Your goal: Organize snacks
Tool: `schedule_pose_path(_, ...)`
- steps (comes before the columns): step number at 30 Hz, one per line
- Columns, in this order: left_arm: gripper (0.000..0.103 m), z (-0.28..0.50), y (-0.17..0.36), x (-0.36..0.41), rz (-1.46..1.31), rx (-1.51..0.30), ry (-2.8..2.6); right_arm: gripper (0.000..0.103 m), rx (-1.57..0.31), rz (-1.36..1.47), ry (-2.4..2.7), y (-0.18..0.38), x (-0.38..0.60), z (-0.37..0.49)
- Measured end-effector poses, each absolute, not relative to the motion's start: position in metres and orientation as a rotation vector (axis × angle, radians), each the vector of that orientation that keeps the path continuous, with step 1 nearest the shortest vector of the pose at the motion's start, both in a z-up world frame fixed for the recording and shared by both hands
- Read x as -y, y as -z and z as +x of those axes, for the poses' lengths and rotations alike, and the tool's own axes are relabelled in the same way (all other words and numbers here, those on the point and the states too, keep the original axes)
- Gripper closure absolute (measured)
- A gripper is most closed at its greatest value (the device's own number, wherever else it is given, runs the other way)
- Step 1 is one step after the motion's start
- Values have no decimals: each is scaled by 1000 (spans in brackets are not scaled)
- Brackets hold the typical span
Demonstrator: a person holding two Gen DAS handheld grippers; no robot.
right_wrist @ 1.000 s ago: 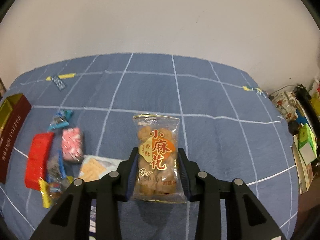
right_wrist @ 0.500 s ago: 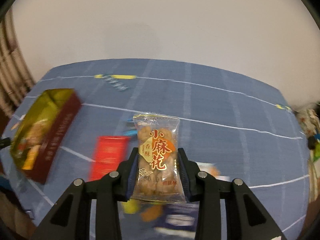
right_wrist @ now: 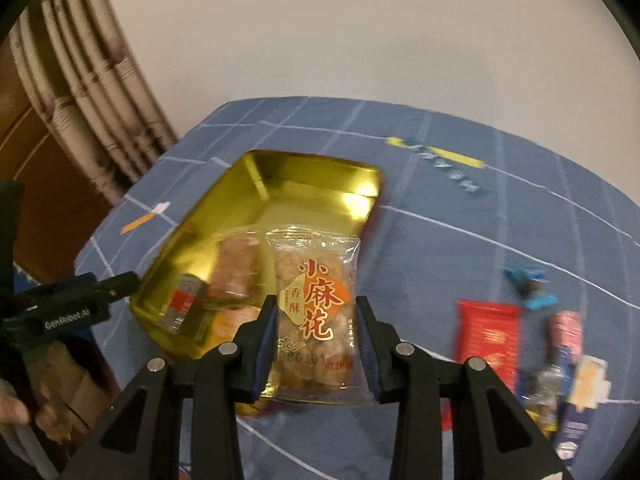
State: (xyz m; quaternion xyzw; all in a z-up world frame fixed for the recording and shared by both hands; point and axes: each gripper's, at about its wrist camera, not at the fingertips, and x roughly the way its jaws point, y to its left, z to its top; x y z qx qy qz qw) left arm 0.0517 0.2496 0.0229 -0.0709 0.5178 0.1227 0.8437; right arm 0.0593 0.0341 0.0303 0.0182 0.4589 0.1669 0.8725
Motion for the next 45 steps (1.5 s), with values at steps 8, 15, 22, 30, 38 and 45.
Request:
schedule_pose_path(8, 25, 52, -17, -255, -187, -1124, -273, 66, -993, 17, -389, -14, -64, 72)
schedule_pose_path(15, 25, 52, -18, -261, -207, -1113, -305, 66, -1012, -35, -408, -3, -79, 74)
schedule_pose_path(22, 25, 54, -15, -262, -219, -1130, -298, 65, -1036, -60, -438, 5, -90, 76)
schedule_pose_path(30, 25, 54, -16, -260, -224, -1124, -277, 65, -1050, -55, -465, 10, -94, 73)
schedule_pose_path(38, 24, 51, -25, -261, -257, -1081, -258, 59, -1014, -54, -472, 5, -87, 67)
schedule_pose_path(45, 24, 52, -25, -256, -231, -1089, -251, 58, -971, 0, -441, -13, -54, 54)
